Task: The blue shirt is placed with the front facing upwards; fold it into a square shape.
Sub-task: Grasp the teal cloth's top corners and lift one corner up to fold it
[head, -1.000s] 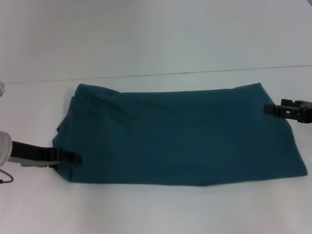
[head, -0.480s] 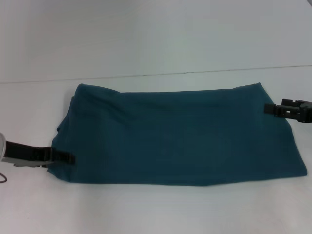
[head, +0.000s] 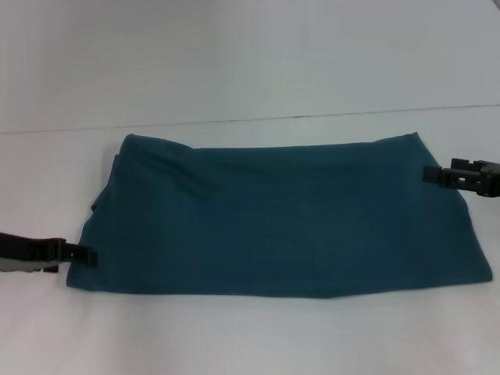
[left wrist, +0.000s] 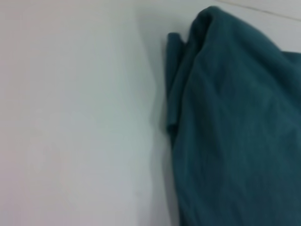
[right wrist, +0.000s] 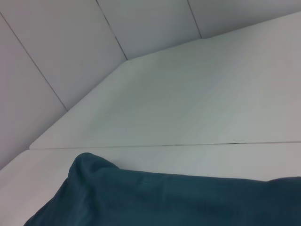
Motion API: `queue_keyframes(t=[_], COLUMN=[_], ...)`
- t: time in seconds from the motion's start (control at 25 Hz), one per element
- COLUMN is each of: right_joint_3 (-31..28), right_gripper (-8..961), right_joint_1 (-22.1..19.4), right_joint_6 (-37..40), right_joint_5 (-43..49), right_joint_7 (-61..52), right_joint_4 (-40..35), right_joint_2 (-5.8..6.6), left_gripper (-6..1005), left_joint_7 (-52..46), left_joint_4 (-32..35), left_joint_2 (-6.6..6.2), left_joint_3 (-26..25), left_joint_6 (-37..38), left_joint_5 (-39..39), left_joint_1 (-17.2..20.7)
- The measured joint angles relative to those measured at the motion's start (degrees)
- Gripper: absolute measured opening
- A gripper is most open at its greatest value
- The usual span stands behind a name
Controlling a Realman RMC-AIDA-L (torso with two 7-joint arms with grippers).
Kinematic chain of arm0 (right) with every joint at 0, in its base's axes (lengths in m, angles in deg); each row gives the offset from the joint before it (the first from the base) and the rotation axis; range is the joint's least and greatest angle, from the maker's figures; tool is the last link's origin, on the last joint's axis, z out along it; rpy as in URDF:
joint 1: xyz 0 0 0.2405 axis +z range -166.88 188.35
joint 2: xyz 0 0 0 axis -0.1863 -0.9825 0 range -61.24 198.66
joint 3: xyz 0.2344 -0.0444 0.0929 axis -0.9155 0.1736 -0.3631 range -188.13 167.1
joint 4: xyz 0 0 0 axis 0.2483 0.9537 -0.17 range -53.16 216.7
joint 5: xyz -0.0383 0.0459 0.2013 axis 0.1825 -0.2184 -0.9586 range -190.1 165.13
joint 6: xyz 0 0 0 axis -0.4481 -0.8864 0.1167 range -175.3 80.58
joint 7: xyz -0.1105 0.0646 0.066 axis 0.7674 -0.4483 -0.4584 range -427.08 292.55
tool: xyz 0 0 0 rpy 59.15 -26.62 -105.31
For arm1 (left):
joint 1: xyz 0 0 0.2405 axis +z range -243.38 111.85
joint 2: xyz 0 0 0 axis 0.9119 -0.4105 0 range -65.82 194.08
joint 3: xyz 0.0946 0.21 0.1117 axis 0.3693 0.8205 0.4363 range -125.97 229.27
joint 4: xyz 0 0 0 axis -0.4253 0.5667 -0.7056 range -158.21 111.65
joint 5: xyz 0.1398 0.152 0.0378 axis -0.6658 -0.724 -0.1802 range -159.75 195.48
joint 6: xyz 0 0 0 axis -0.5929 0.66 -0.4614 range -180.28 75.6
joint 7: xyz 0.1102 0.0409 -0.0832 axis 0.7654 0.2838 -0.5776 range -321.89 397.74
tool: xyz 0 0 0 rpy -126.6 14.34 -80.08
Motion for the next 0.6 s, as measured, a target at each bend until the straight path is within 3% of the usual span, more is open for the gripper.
queue_keyframes(t=[0.6], right_joint_3=[-0.1], right_gripper=[930], right_joint_1=[0.0], right_joint_6=[0.3], right_joint_5=[0.0], right_joint_7=[-0.1], right_joint_4=[0.0], right_joint_2=[0.18], left_gripper=[767], left_joint_7=[-0.9], left_joint_4=[0.7], left_joint_2=[-0.02], left_joint_3=[0.5], left_joint_6=[5.0], left_joint_5=[-3.5], left_joint_1=[0.3])
